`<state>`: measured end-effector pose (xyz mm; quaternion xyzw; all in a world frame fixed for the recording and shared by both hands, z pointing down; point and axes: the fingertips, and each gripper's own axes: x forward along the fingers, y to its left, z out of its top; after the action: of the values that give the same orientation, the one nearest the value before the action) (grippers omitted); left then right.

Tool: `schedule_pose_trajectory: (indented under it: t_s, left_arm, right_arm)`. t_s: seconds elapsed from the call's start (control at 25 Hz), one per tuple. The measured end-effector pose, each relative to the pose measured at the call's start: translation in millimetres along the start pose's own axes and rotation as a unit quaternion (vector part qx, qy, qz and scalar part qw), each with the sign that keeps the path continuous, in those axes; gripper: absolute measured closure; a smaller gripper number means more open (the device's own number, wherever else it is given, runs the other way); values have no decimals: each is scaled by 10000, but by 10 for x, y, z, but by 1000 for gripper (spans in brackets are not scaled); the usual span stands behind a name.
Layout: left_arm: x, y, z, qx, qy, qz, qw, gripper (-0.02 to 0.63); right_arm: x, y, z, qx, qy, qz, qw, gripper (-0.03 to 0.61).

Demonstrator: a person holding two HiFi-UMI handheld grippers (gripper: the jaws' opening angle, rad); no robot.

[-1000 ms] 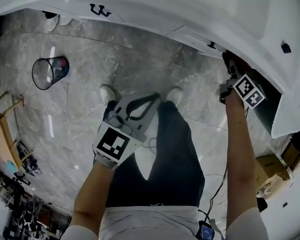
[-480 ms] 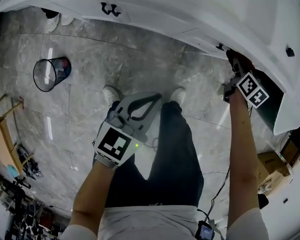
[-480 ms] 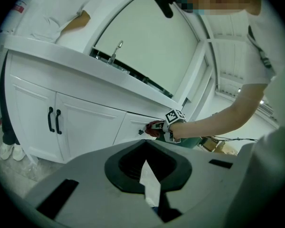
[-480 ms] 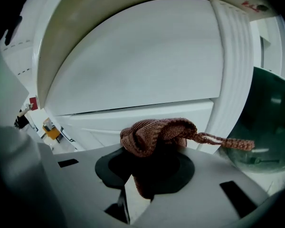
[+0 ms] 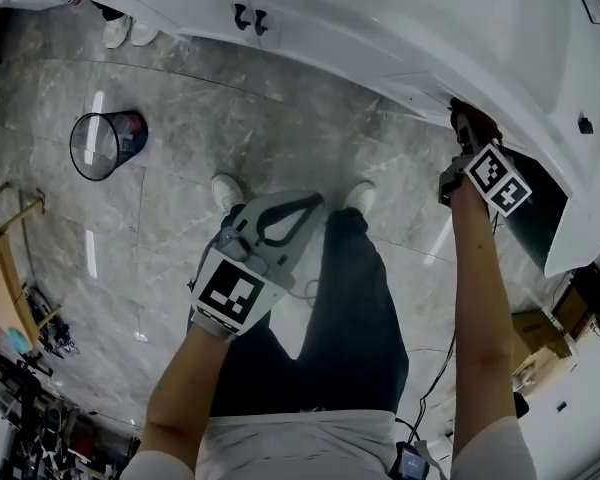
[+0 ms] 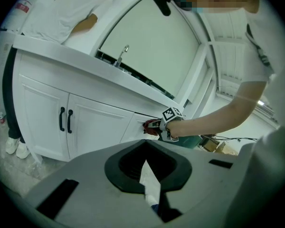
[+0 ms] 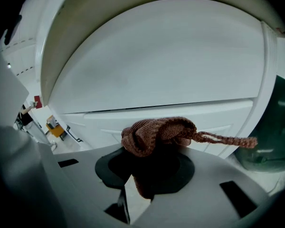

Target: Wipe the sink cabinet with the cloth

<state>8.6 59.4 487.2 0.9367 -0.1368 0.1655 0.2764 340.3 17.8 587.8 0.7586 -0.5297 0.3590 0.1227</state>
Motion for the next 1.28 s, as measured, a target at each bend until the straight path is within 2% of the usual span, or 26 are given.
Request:
schedule_pose_trajectory:
  t_s: [0.16, 0.4, 0.68, 1.28]
  left_arm:
    - [-98, 121, -21, 13, -33, 49, 10000, 603]
    - [-264, 273, -38, -53, -42, 114, 9999, 603]
    - [-264, 365, -82, 4, -6, 159, 9999, 603]
    - [159, 406, -224, 322, 119, 208, 9992, 603]
  right_arm:
    - [133, 357, -28, -37, 52, 257, 9996, 483]
    - [225, 542, -46, 92, -25, 210, 9997, 483]
    - [369, 504, -131, 165, -41, 132, 9998, 483]
    - [911, 301, -705, 247, 134, 215, 9994, 483]
